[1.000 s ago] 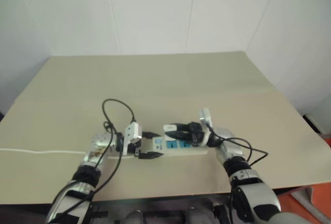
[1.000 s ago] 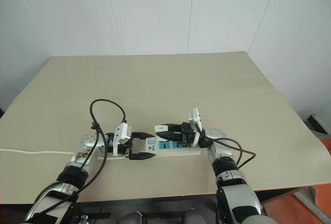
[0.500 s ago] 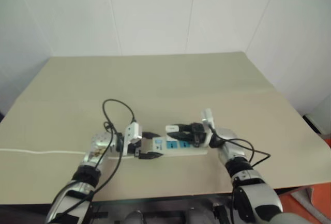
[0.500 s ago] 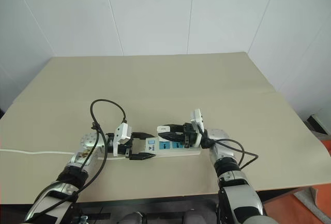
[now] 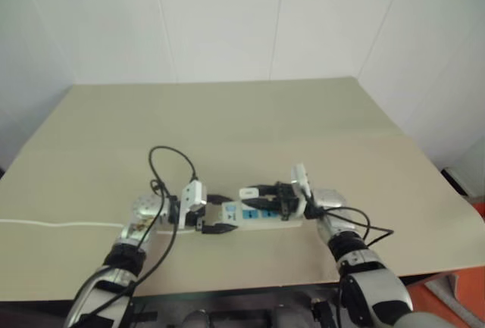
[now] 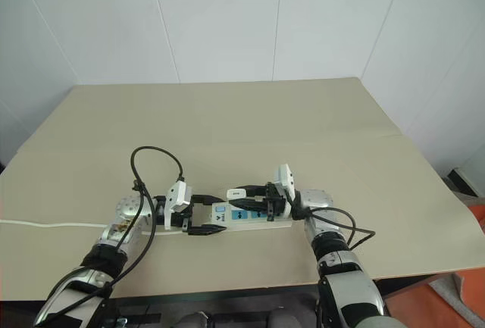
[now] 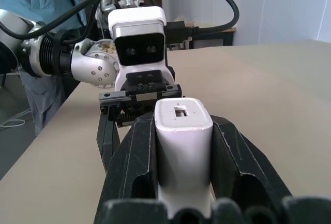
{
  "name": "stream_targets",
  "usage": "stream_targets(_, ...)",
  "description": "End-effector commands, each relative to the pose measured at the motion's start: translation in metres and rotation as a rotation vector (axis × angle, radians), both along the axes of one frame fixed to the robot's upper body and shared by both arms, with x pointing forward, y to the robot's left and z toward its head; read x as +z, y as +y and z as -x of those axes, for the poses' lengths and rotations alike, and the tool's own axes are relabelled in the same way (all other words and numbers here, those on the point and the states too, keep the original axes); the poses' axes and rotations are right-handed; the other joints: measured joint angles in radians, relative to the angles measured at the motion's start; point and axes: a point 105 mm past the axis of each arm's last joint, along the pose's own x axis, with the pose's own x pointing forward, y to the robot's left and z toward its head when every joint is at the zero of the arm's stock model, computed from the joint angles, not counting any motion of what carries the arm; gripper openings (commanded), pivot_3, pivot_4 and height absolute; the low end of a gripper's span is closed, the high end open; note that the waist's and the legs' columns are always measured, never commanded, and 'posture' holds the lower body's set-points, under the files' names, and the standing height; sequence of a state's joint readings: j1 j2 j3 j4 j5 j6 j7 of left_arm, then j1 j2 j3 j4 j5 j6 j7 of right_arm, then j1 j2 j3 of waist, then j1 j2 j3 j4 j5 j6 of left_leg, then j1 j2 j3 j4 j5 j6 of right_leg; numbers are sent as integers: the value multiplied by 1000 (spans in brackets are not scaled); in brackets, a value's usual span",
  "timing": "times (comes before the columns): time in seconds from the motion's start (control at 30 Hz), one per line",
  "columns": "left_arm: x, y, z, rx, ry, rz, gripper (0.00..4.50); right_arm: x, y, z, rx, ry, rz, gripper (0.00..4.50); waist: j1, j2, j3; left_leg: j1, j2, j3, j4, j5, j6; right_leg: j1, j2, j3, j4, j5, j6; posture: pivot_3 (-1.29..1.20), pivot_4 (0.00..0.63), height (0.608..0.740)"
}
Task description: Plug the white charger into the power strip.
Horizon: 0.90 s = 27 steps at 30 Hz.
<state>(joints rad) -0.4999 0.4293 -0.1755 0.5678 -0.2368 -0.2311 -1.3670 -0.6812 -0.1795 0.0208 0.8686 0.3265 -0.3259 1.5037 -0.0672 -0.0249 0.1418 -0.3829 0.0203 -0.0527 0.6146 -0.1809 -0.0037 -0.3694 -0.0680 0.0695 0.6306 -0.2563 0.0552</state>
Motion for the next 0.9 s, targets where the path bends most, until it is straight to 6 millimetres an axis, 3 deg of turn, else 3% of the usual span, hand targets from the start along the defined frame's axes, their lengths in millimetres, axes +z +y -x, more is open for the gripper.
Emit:
stream_targets(0.03, -17, 12, 9, -15, 53, -90, 3237, -30, -13, 5, -34, 112, 62, 1093, 0, -2, -1, 0, 0, 0, 0, 0, 0, 0, 0, 0, 0, 0, 0, 0, 150, 740)
stream_targets(0.53, -16, 14, 11, -22, 64, -97, 3237, -60, -49, 2, -143, 169, 222, 1093, 1, -4, -5, 9, 1, 0, -3, 0, 0, 7, 0, 0, -1, -4, 2, 0, 150, 740)
stream_targets(0.9, -16, 13, 11, -28, 67, -97, 3237, -80, -48, 9, -137, 205, 325, 1093, 0, -5, -7, 15, 1, 0, -5, 0, -1, 12, 0, 0, -2, -6, 0, 0, 150, 740)
